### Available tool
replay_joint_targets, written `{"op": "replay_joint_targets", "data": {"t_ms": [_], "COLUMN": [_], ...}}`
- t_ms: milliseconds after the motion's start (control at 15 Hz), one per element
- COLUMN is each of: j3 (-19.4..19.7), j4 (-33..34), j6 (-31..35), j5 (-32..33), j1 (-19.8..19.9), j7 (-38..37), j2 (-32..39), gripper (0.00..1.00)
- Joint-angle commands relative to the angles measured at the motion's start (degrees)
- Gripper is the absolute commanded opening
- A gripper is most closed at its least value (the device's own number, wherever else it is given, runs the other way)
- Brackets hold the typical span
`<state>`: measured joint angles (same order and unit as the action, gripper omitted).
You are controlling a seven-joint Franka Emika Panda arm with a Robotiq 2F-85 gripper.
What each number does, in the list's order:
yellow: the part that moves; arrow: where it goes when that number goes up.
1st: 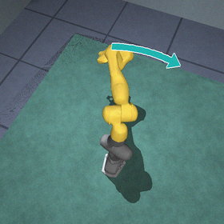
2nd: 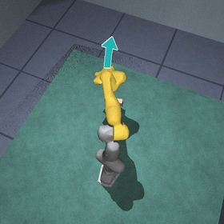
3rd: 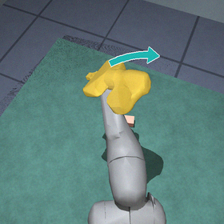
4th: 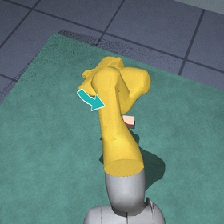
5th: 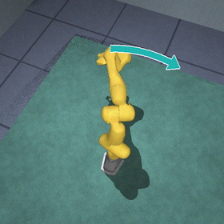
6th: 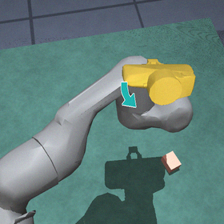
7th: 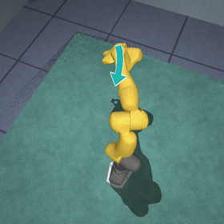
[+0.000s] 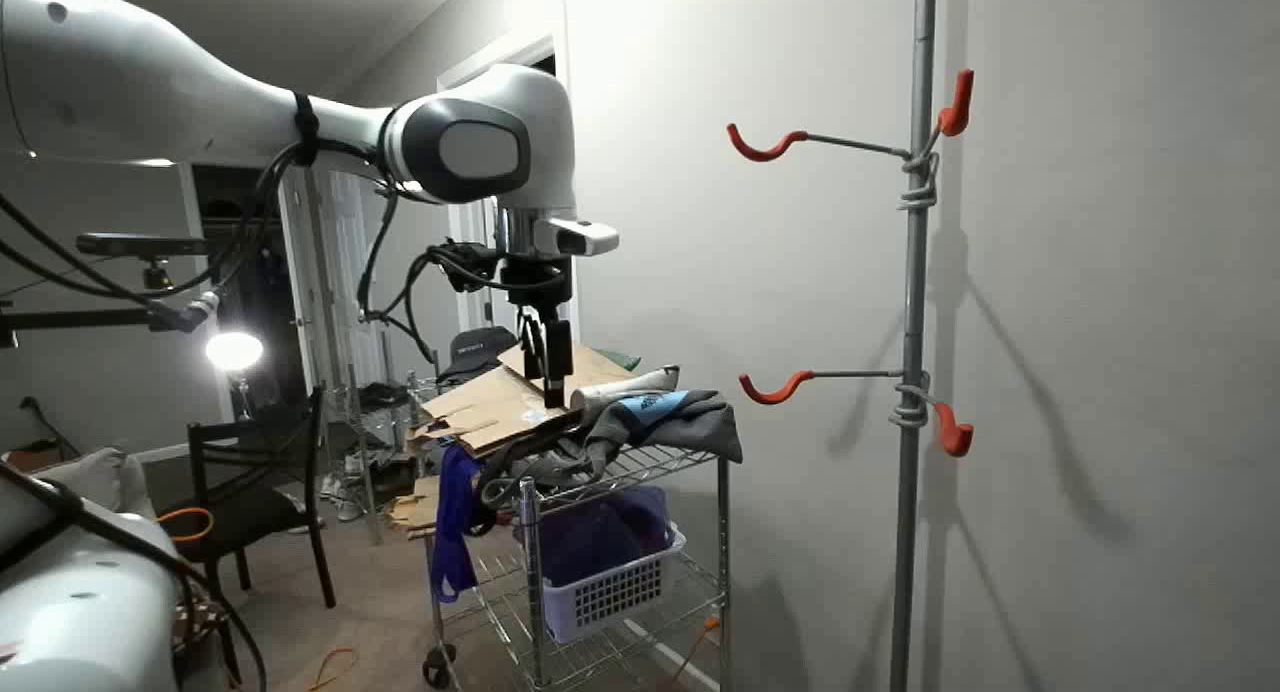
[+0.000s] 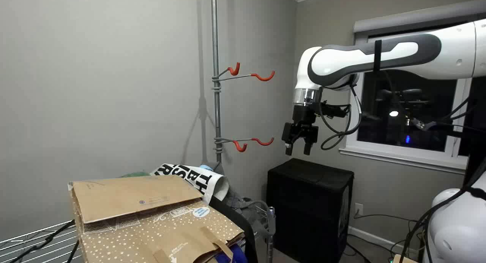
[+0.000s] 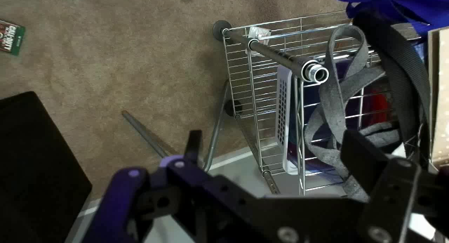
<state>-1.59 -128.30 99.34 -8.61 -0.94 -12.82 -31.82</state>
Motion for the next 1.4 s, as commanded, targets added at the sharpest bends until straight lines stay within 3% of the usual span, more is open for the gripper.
{"op": "replay_joint_targets", "data": {"t_ms": [0,867,1067,1333], "j3": [-0.52,-0.99,-5.62,-15.30], "j4": [0.13,0.82,3.80,8.96], "j6": [-0.16,-0.30,-1.25,-5.38], "j5": [-0.28,0.22,3.88,5.59], "j1": [0.71,0.49,-1.22,-6.60], "j7": [0.29,0.44,0.16,-1.83], "j2": [0.04,0.20,-1.03,-1.55], "gripper": [1.00,1.00,1.00,1.00]}}
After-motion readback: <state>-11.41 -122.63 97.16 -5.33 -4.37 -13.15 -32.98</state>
